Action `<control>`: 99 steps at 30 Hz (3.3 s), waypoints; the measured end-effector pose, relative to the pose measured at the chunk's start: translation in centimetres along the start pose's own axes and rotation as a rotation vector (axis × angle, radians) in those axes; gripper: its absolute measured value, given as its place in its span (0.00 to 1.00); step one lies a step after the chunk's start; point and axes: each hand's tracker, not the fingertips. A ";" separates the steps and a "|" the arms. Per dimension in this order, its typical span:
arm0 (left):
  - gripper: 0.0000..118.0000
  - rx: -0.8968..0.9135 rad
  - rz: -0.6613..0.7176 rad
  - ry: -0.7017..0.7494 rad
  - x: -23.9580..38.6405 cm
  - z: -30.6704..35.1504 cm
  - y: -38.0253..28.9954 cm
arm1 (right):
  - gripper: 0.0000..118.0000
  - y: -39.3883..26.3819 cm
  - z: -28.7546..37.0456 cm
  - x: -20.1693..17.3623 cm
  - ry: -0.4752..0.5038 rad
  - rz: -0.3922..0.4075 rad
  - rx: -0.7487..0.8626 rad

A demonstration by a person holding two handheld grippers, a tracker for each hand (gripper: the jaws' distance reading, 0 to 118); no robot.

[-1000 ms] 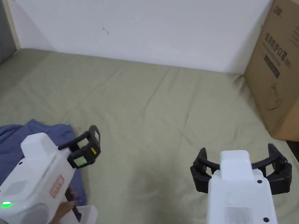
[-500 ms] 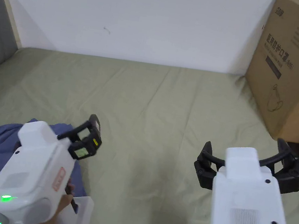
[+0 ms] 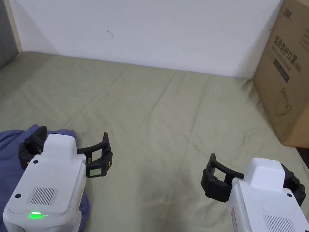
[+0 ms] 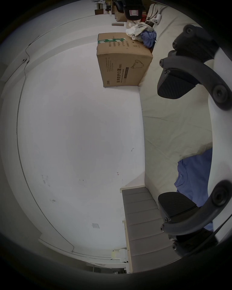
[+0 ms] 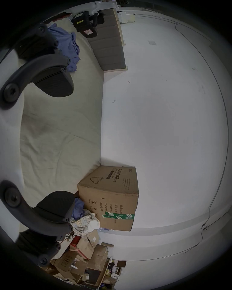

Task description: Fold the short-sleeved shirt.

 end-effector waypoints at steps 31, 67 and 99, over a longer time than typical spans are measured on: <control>1.00 -0.004 0.018 0.015 -0.7 0.0 0.5 | 0.99 0.5 0.3 -0.1 0.001 0.017 0.001; 0.00 -0.064 0.064 -0.101 -1.1 -0.4 1.3 | 0.00 1.4 -0.4 -0.2 0.008 0.018 -0.018; 0.00 -0.137 0.047 0.454 -24.9 11.1 0.9 | 0.00 3.4 -0.8 -24.8 0.574 0.063 0.035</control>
